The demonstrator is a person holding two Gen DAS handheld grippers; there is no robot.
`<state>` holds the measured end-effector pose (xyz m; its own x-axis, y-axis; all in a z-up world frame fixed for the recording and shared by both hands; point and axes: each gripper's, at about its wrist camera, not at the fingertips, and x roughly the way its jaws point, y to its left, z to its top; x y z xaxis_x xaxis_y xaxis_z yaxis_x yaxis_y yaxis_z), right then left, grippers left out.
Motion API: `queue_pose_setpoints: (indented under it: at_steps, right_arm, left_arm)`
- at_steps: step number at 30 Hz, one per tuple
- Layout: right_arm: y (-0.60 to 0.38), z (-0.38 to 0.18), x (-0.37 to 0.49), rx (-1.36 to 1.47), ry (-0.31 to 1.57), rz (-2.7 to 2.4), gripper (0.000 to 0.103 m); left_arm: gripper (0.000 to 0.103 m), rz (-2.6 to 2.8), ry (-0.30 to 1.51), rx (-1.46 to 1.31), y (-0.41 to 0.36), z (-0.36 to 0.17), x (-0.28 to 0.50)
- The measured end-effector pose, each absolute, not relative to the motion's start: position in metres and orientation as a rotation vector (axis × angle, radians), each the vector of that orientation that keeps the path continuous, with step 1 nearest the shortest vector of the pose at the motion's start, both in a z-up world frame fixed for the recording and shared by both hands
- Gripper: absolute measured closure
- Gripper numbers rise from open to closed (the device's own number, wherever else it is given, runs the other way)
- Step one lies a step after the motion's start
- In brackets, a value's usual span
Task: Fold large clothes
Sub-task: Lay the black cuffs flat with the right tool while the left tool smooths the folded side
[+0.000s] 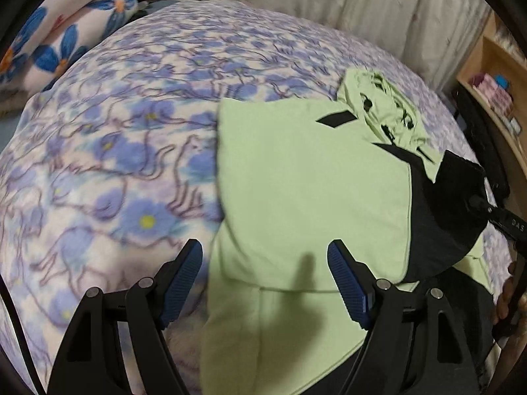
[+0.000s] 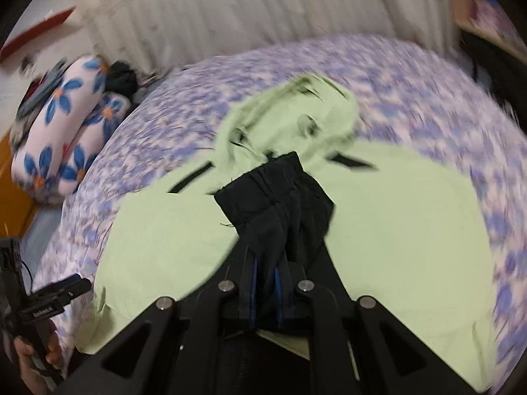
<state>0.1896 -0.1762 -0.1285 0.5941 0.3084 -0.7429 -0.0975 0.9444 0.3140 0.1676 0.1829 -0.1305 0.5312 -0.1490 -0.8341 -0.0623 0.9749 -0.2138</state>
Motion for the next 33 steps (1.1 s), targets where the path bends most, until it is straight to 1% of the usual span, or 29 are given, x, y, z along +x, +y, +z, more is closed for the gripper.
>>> queue_pose_setpoints:
  at_steps: [2, 4, 5, 6, 11, 13, 14, 15, 22, 23, 24, 25, 26, 27, 28, 30, 33]
  right_arm:
    - [-0.197, -0.145, 0.186, 0.351, 0.965, 0.222, 0.093]
    - [-0.215, -0.163, 0.181, 0.407, 1.055, 0.191, 0.08]
    - [-0.219, -0.166, 0.179, 0.412, 1.072, 0.18, 0.067]
    - [-0.225, -0.168, 0.175, 0.418, 1.085, 0.171, 0.061]
    - [-0.246, -0.157, 0.164, 0.421, 1.092, 0.197, 0.058]
    - [-0.253, -0.152, 0.171, 0.423, 1.082, 0.195, 0.053]
    - [-0.255, -0.151, 0.177, 0.424, 1.082, 0.19, 0.048]
    - [-0.257, -0.151, 0.183, 0.428, 1.083, 0.19, 0.046]
    - [-0.268, -0.188, 0.24, 0.5, 1.174, 0.184, 0.046]
    - [-0.268, -0.192, 0.243, 0.507, 1.171, 0.185, 0.046]
    - [-0.268, -0.194, 0.246, 0.516, 1.154, 0.193, 0.046]
    - [-0.266, -0.193, 0.248, 0.513, 1.128, 0.207, 0.046]
    - [-0.264, -0.191, 0.249, 0.497, 1.11, 0.21, 0.047]
    - [-0.26, -0.188, 0.25, 0.471, 1.099, 0.211, 0.063]
    - [-0.253, -0.183, 0.25, 0.41, 1.083, 0.214, 0.074]
    - [-0.248, -0.175, 0.251, 0.356, 1.042, 0.206, 0.074]
    - [-0.242, -0.156, 0.253, 0.311, 0.939, 0.207, 0.074]
  left_arm:
    - [0.026, -0.055, 1.018, -0.204, 0.177, -0.132, 0.176]
    - [0.026, -0.049, 1.028, -0.176, 0.173, -0.135, 0.184]
    - [0.026, -0.047, 1.034, -0.165, 0.172, -0.136, 0.188]
    - [0.026, -0.047, 1.042, -0.157, 0.172, -0.137, 0.192]
    - [0.026, -0.058, 1.091, -0.137, 0.178, -0.147, 0.209]
    - [0.026, -0.066, 1.104, -0.149, 0.181, -0.151, 0.216]
    - [0.026, -0.077, 1.113, -0.159, 0.183, -0.152, 0.22]
    - [0.026, -0.084, 1.126, -0.172, 0.184, -0.155, 0.225]
    - [0.026, -0.121, 1.154, -0.224, 0.191, -0.166, 0.256]
    - [0.033, -0.121, 1.154, -0.231, 0.192, -0.168, 0.261]
    - [0.052, -0.116, 1.149, -0.236, 0.193, -0.169, 0.266]
    - [0.06, -0.104, 1.152, -0.237, 0.193, -0.17, 0.27]
    - [0.071, -0.08, 1.154, -0.24, 0.195, -0.17, 0.273]
    - [0.093, -0.054, 1.142, -0.239, 0.197, -0.169, 0.275]
    - [0.096, -0.04, 1.133, -0.232, 0.199, -0.167, 0.276]
    - [0.099, -0.025, 1.078, -0.217, 0.201, -0.157, 0.276]
    - [0.101, 0.013, 0.975, -0.195, 0.203, -0.141, 0.273]
